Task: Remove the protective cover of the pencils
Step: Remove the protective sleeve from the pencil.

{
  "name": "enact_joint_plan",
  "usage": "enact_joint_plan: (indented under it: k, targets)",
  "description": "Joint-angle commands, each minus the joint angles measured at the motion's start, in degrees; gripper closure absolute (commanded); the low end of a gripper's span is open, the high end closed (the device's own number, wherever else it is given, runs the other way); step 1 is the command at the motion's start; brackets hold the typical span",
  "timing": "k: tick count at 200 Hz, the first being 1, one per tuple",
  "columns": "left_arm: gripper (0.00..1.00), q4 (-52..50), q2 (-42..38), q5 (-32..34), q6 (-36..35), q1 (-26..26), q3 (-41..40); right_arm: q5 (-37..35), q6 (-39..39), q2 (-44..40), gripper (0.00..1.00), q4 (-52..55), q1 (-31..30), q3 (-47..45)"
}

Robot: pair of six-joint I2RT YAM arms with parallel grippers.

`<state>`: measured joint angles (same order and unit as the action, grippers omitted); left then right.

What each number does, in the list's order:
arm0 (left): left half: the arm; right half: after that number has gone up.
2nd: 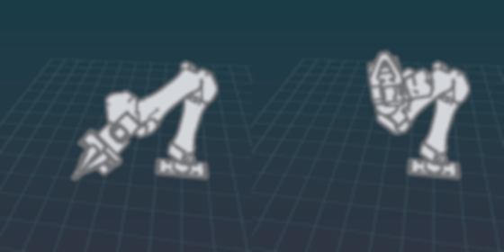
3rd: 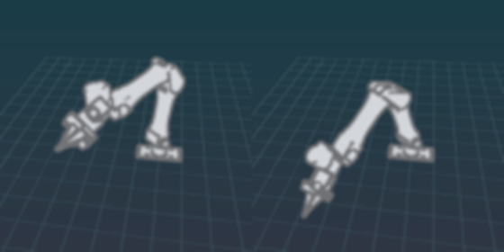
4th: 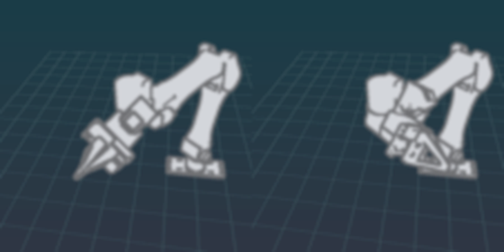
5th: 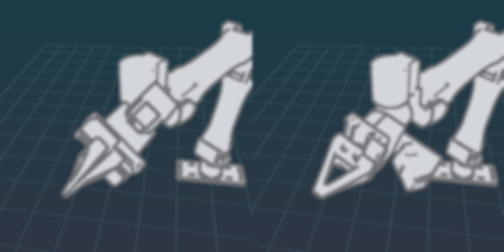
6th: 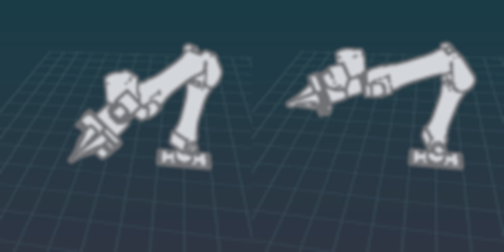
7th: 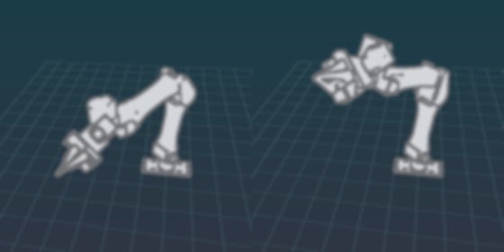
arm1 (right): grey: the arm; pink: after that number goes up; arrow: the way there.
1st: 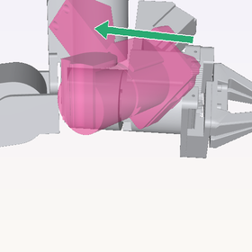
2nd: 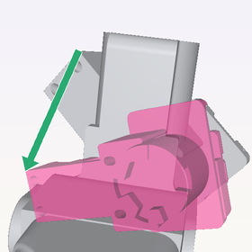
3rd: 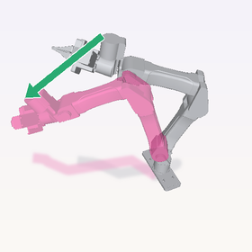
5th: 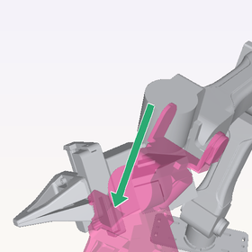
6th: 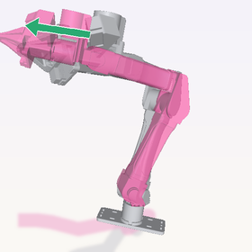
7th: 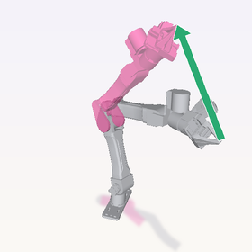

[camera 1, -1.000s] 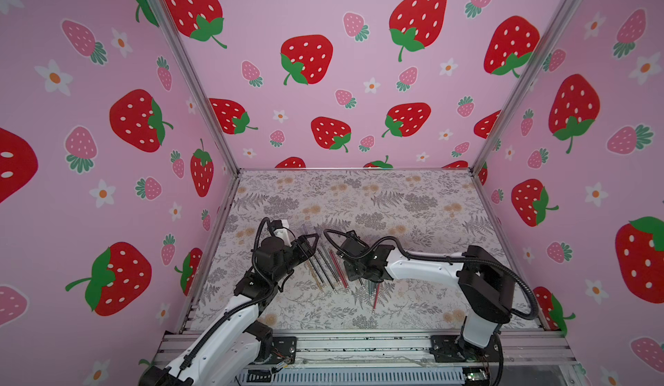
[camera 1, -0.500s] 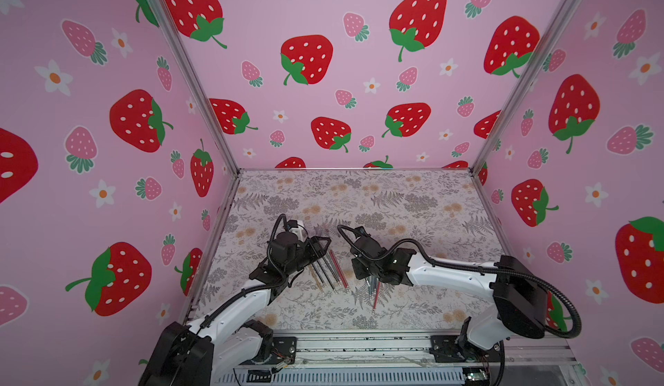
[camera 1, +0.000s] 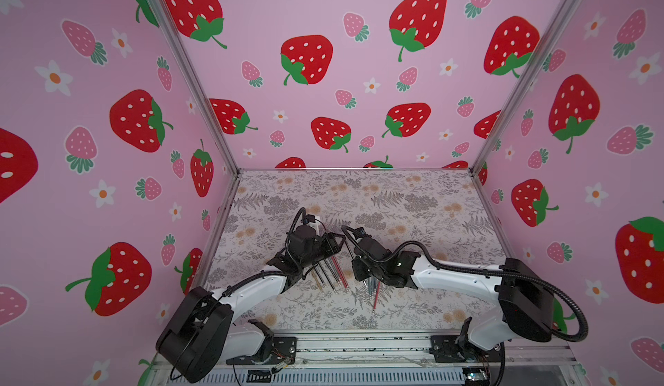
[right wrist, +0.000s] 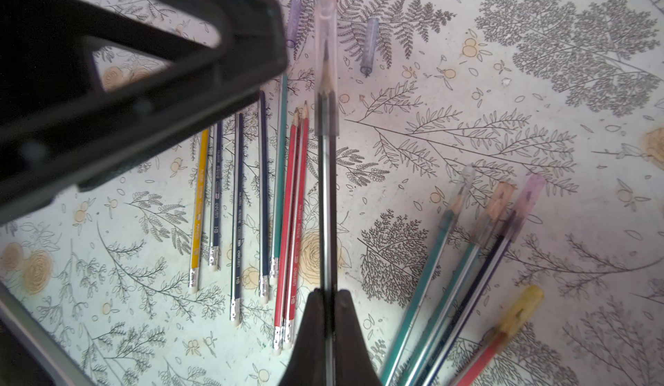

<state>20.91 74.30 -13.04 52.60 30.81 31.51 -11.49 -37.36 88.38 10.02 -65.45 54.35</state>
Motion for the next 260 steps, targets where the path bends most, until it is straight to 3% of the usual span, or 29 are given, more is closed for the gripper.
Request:
enact_joint_plan:
  k: [1,45,110,160,206,233,260]
  targets:
    - [0.43,2.4,2.1,0.3,0.3,0.5,3.1,1.4,0.6,-1.9,1.0,-1.6,0.1,-0.9]
    - [0.53,3.6,5.3,-0.7,0.7,0.7,4.8,2.2,0.6,-2.4,1.0,-2.2,0.1,-1.3]
    - [0.83,3.1,6.1,-0.8,1.6,0.6,5.4,2.9,0.6,-2.6,1.0,-2.5,0.1,-1.3]
    - [0.85,2.4,5.7,-0.8,2.4,0.7,5.6,3.3,0.8,-2.2,1.0,-3.0,-0.2,-1.2]
    - [0.93,2.1,5.7,-1.0,2.8,0.7,5.6,2.8,0.8,-2.0,0.84,-3.2,-0.3,-1.2]
    - [0.93,2.0,5.7,-1.5,2.9,0.8,5.7,2.0,0.8,-1.1,0.69,-3.0,-0.3,-0.6]
    - [0.93,2.0,5.7,-2.0,3.1,0.8,5.7,1.4,1.1,0.9,0.63,-2.4,-0.3,0.9]
